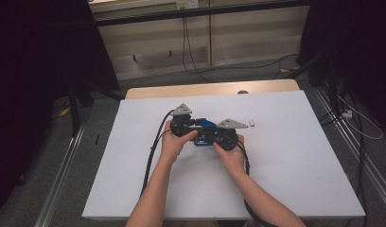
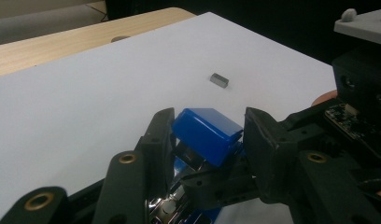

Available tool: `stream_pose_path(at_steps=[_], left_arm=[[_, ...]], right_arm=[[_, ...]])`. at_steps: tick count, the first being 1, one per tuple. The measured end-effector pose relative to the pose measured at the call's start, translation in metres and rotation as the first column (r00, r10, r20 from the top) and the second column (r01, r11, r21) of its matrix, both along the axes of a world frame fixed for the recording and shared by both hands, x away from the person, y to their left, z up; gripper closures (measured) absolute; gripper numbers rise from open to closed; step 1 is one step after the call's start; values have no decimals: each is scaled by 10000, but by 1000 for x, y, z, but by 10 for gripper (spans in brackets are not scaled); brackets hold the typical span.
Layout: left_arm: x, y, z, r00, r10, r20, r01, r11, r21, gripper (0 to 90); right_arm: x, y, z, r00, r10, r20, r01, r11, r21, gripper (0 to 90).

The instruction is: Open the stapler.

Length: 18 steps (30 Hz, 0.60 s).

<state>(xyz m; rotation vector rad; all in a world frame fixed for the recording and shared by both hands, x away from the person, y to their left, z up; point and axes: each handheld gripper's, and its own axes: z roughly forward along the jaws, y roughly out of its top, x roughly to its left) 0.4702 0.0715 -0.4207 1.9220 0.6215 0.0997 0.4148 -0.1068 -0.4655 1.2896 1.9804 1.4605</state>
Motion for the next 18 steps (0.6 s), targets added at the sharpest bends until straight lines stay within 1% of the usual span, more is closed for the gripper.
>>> stream_pose_path(at_steps=[3, 5, 10, 14, 15, 16, 18], left_arm=[[0, 0, 0, 10000, 6, -38, -6, 10000, -36, 549], [0, 0, 0, 10000, 26, -29, -26, 10000, -24, 548], [0, 1, 0, 10000, 66, -70, -66, 10000, -18, 549], [0, 1, 0, 10000, 89, -28, -89, 9999, -52, 550], [1, 2, 0, 10000, 71, 4, -71, 10000, -36, 549], [1, 2, 0, 10000, 54, 27, -54, 10000, -82, 530], [1, 3, 1, 9999, 120, 59, -120, 9999, -82, 512]], right_arm=[[0, 2, 1, 10000, 15, 37, -15, 10000, -4, 900], [2, 2, 0, 10000, -35, -29, 35, 10000, -23, 900], [1, 6, 1, 9997, -184, 174, 190, 9992, -345, 900], [1, 7, 1, 9994, -294, 181, 298, 9993, -214, 900], [0, 7, 1, 9992, -333, 242, 336, 9993, -147, 900], [-2, 9, 1, 9981, -371, 484, 383, 9990, -246, 900], [-2, 9, 2, 9977, -357, 569, 373, 9989, -279, 900]])
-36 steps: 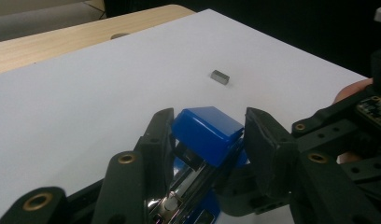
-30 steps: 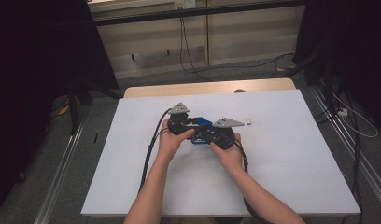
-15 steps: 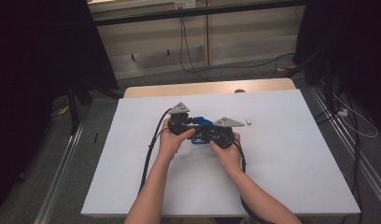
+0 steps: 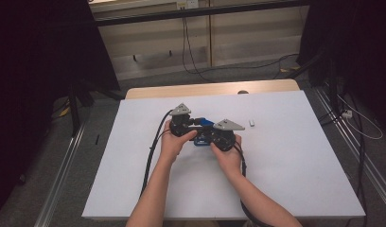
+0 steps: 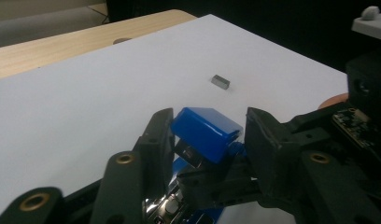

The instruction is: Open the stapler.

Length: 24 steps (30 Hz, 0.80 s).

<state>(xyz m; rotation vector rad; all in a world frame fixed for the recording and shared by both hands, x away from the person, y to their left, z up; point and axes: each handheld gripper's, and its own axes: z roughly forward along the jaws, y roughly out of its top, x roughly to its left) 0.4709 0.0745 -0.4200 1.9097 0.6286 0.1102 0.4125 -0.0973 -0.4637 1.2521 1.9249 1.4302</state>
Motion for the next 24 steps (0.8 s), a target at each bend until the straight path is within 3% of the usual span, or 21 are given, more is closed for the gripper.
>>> stream_pose_path(at_steps=[4, 7, 12, 15, 17, 20, 21, 22, 24], left_arm=[[0, 4, 4, 10000, 45, -26, -45, 9999, -132, 477], [-3, 8, 9, 9999, 20, 146, -20, 10000, -7, 442], [-7, 20, 19, 9990, 326, 301, -315, 9989, -349, 482], [-9, 25, 19, 9984, 422, 373, -423, 9991, 37, 544], [-9, 26, 16, 9985, 434, 347, -442, 9988, 226, 667], [-9, 29, 11, 9972, 730, 140, -733, 9971, 184, 757], [-7, 29, 7, 9970, 769, 86, -772, 9959, 481, 823], [-7, 29, 7, 9970, 769, 86, -772, 9959, 481, 848], [-6, 29, 3, 9974, 714, 45, -715, 9930, 937, 867]], right_arm=[[0, -1, 2, 10000, -34, -79, 35, 9999, 128, 900], [-1, -1, 2, 10000, -41, 38, 41, 10000, -19, 900], [-1, -2, 2, 10000, -56, 71, 57, 10000, -70, 900], [-2, -3, 3, 10000, -55, 83, 56, 10000, -82, 900], [-2, -2, 3, 9999, -78, 110, 80, 9998, -179, 900], [-2, -2, 3, 9999, -82, 105, 84, 9998, -181, 900], [-2, -2, 3, 9999, -83, 89, 84, 9998, -158, 900], [-2, -2, 3, 9999, -83, 89, 84, 9998, -158, 900], [-3, -2, 3, 9999, -83, 101, 85, 9998, -171, 900]])
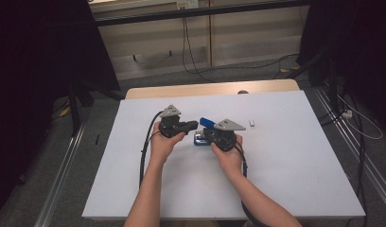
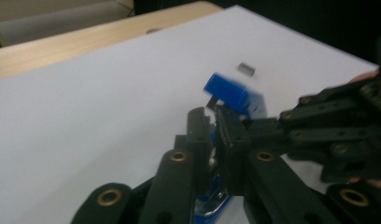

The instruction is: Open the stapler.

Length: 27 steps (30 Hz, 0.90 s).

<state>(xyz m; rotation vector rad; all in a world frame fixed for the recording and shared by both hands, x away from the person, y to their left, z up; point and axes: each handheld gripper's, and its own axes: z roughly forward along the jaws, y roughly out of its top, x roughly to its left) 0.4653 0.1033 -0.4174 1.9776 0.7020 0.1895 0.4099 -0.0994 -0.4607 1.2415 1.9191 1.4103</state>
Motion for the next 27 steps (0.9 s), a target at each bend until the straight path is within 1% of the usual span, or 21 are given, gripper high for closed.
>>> stream_pose_path(at_steps=[1, 4, 5, 9, 11, 13, 15, 16, 18, 19, 22, 23, 27], left_arm=[[1, 0, -2, 10000, -25, -26, 25, 10000, 40, 896], [2, 0, -6, 10000, 35, -41, -34, 9999, 110, 900], [2, -1, -7, 10000, -11, -49, 11, 9998, 182, 900], [2, -5, -11, 9999, -94, -52, 95, 9997, 231, 900], [2, -6, -13, 9999, -153, -61, 155, 9990, 412, 900], [2, -8, -15, 9999, -142, 12, 141, 9973, 714, 900], [2, -10, -18, 9999, -139, 50, 135, 9963, 851, 900], [2, -10, -20, 9998, -200, -12, 200, 9958, 895, 900], [2, -11, -22, 9999, -122, -5, 122, 9969, 778, 900], [2, -11, -22, 9999, -117, 23, 115, 9968, 790, 900], [1, -11, -21, 9998, -145, 165, 127, 9948, 1013, 900], [1, -11, -21, 9997, -155, 203, 133, 9947, 1018, 900], [1, -11, -24, 9998, -157, 128, 144, 9947, 1015, 900]], right_arm=[[-1, 0, 0, 10000, -9, 36, 9, 10000, -49, 900], [-1, 1, -1, 10000, -1, 22, 1, 10000, -80, 900], [0, 1, -1, 10000, -14, 25, 14, 10000, -92, 900], [0, 1, 0, 10000, -23, 7, 23, 9999, -104, 900], [0, 1, -1, 10000, -26, 6, 26, 9998, -183, 900], [0, 1, -1, 10000, -29, 30, 30, 9998, -206, 900], [-1, 2, -2, 10000, 3, 31, -2, 9996, -291, 900], [-1, 2, -2, 10000, 3, 31, -2, 9996, -291, 900], [-1, 2, -2, 10000, 23, 39, -21, 9995, -330, 900], [-1, 3, -1, 10000, 12, 45, -10, 9994, -351, 900], [-1, 4, -1, 10000, 17, 32, -16, 9990, -450, 900], [-1, 4, -1, 10000, 26, 50, -23, 9987, -499, 900], [1, 6, 0, 9999, 8, 109, -1, 9980, -630, 900]])
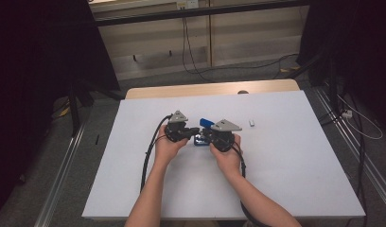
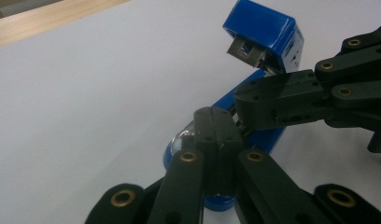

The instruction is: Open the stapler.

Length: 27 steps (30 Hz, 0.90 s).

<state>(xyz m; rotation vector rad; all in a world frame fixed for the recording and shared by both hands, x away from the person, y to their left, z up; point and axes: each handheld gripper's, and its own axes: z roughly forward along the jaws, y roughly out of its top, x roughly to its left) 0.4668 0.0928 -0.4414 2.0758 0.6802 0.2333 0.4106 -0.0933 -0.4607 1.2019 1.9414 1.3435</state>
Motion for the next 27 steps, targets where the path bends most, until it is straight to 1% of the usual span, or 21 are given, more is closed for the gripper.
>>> stream_pose_path(at_steps=[2, 4, 5, 6, 7, 8, 10, 15, 18, 20, 21, 22, 24, 25, 27], left_arm=[[0, 1, -1, 10000, 11, -65, -12, 10000, -79, 900], [0, 0, -3, 10000, -15, 1, 15, 9998, 205, 900], [0, 0, -4, 10000, 13, 0, -13, 9996, 284, 900], [0, 1, -5, 10000, 55, -37, -54, 9999, 144, 900], [1, 1, -6, 9999, 62, -81, -62, 10000, 29, 900], [1, 2, -6, 9999, 69, -101, -69, 10000, 8, 900], [1, 2, -6, 10000, 45, -57, -45, 10000, 57, 900], [0, 3, -7, 10000, 31, -37, -31, 10000, -7, 900], [0, 2, -6, 10000, 30, 45, -30, 10000, 76, 900], [-1, 2, -6, 9999, -12, 127, 10, 9998, 204, 900], [-1, 2, -6, 9999, -11, 123, 8, 9998, 197, 900], [-1, 2, -6, 9999, -11, 122, 8, 9998, 186, 900], [-1, 3, -6, 9999, -26, 153, 23, 9998, 213, 900], [-1, 2, -6, 9998, -33, 198, 28, 9997, 252, 900], [-2, 1, -4, 9996, -27, 294, 14, 9990, 457, 900]], right_arm=[[1, 2, 2, 9999, 65, 77, -64, 9999, -130, 900], [2, 3, 4, 9998, 120, 185, -113, 9992, -387, 900], [3, 4, 6, 9996, 146, 256, -134, 9988, -471, 900], [4, 4, 8, 9996, 145, 225, -134, 9988, -462, 900], [5, 3, 10, 9999, 56, 129, -52, 9995, -309, 900], [5, 3, 10, 9999, 56, 129, -52, 9995, -309, 900], [5, 2, 12, 9997, -30, 236, 41, 9989, -469, 900], [4, -2, 15, 9997, -158, 199, 167, 9987, -479, 900], [3, -6, 19, 9991, -355, 225, 366, 9982, -476, 900], [1, -12, 22, 9977, -519, 445, 548, 9963, -658, 900], [1, -12, 22, 9977, -519, 445, 548, 9963, -658, 900], [0, -16, 24, 9968, -651, 459, 685, 9947, -765, 900], [0, -19, 25, 9962, -751, 432, 784, 9937, -796, 900], [-1, -22, 26, 9955, -841, 433, 873, 9930, -798, 900], [-1, -28, 28, 9951, -900, 416, 931, 9925, -796, 900]])
